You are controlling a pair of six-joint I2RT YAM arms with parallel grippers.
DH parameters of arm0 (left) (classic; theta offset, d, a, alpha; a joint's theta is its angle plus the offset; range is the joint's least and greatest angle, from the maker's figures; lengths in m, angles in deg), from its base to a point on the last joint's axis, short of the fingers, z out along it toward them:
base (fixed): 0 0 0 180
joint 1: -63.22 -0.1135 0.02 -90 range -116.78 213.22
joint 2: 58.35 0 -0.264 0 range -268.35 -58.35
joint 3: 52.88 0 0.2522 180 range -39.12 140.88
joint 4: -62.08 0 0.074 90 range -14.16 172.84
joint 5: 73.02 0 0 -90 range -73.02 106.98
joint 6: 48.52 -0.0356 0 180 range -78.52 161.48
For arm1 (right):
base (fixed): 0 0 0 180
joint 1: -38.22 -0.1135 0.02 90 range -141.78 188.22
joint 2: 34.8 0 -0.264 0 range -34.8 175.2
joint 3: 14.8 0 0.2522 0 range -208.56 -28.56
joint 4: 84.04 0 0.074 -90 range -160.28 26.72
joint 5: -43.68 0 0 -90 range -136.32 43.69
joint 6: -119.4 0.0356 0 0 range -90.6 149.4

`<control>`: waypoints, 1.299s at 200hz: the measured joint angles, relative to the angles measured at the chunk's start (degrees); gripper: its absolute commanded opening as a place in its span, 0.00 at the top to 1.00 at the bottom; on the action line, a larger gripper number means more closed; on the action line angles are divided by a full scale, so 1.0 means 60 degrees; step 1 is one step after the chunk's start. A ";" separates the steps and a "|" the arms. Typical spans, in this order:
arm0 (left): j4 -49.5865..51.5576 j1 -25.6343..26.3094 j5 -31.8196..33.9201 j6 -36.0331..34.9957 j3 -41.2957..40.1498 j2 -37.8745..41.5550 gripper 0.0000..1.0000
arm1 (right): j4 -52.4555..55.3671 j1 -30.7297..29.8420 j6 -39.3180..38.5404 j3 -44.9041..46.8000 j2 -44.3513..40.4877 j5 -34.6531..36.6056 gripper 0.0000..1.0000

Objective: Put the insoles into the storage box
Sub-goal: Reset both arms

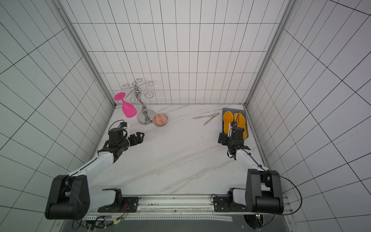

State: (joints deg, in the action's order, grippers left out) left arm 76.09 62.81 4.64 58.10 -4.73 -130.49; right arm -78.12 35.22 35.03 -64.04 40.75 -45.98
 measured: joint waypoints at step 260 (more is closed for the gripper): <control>-0.6557 -0.0860 0.0430 -0.1847 -0.1293 -0.2656 0.01 | -0.6805 0.0976 -0.0266 0.2138 0.2014 0.0248 0.01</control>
State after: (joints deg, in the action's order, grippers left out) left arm 36.75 57.65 7.22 47.02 -12.49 -146.43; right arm -118.94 41.07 33.43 -51.21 52.84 -44.49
